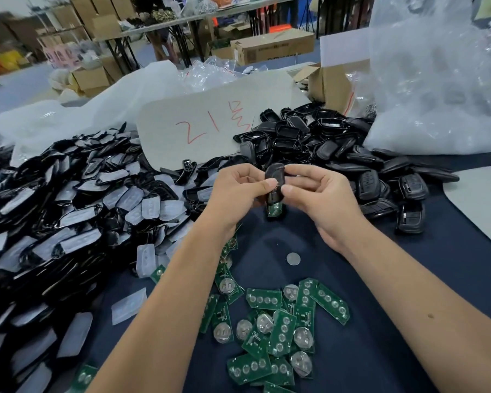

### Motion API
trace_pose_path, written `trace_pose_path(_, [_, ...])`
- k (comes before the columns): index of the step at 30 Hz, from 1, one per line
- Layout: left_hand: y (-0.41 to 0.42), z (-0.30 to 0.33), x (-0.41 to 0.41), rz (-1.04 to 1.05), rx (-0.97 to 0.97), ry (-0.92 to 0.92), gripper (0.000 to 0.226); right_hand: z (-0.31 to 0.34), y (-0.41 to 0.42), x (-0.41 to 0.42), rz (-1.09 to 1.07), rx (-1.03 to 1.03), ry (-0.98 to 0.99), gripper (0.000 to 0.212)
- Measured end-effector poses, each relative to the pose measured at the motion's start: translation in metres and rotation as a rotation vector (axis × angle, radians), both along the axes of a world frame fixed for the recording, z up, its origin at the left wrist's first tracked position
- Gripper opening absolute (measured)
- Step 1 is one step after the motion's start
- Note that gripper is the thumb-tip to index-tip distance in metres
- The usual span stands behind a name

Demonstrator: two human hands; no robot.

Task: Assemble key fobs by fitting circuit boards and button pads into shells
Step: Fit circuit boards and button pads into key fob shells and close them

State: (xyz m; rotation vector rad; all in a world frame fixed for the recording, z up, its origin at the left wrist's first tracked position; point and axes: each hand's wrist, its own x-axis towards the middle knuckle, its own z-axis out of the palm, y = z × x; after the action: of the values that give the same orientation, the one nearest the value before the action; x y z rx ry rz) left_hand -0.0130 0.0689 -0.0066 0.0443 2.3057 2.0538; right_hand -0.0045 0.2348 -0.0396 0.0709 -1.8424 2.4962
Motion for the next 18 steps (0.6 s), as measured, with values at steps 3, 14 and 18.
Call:
trace_pose_path(3, [0.009, -0.001, 0.001, 0.065, -0.094, 0.082, 0.019, -0.003, -0.005, 0.003, -0.086, 0.335, 0.120, 0.053])
trace_pose_path(14, [0.015, -0.008, -0.001, 0.121, -0.384, 0.141, 0.028, 0.001, 0.002, 0.002, -0.189, 0.204, 0.106, 0.056])
trace_pose_path(18, [0.012, -0.018, 0.000, -0.007, -0.895, 0.127, 0.030, 0.003, 0.007, -0.003, -0.183, -0.049, 0.010, 0.043])
